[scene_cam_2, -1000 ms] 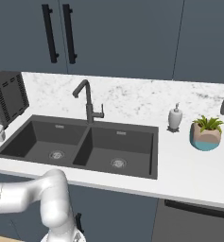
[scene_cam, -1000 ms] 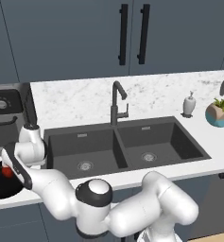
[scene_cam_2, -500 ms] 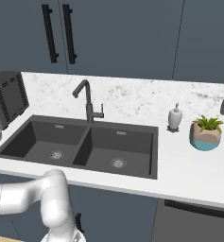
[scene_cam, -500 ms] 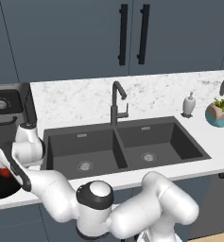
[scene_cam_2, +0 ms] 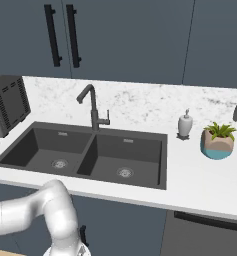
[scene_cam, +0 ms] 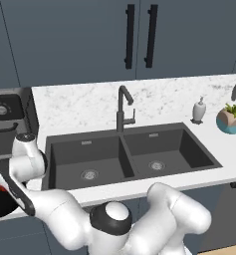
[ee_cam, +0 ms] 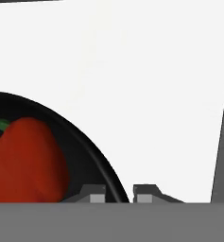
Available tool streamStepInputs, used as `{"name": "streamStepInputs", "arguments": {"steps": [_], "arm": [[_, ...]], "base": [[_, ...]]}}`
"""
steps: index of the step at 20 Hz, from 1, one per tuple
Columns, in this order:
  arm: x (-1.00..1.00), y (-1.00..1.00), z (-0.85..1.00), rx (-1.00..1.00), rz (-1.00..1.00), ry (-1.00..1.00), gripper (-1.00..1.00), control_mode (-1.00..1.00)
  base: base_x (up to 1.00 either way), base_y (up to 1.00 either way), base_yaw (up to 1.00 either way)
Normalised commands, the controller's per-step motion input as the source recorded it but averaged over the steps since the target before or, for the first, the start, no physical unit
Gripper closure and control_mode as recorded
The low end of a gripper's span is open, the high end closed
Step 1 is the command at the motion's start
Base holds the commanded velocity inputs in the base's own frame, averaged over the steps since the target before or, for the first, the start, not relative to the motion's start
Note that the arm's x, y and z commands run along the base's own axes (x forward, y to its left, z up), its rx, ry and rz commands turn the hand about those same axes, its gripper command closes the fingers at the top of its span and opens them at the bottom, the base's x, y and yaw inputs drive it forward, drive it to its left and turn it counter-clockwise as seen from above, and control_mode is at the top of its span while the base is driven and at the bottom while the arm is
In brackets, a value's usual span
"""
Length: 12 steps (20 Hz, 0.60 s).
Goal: Pick the bell pepper from the sink and place it in the bowl. Then pick the bowl and place it in the microwave. Then close the microwave door and press the start button.
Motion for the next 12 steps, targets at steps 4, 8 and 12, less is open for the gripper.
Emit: {"name": "streamStepInputs", "arguments": {"steps": [4,8,12], "arm": [[-0.51,-0.64,0.25,0.00,-0.10,-0.13,1.00,-1.00],[-0.72,-0.67,0.43,0.01,-0.08,-0.08,1.00,-1.00],[-0.67,-0.68,0.36,0.01,-0.17,-0.03,1.00,-1.00]], "base": [[0.00,0.00,0.00],[0.00,0.00,0.00],[0.00,0.00,0.00]]}}
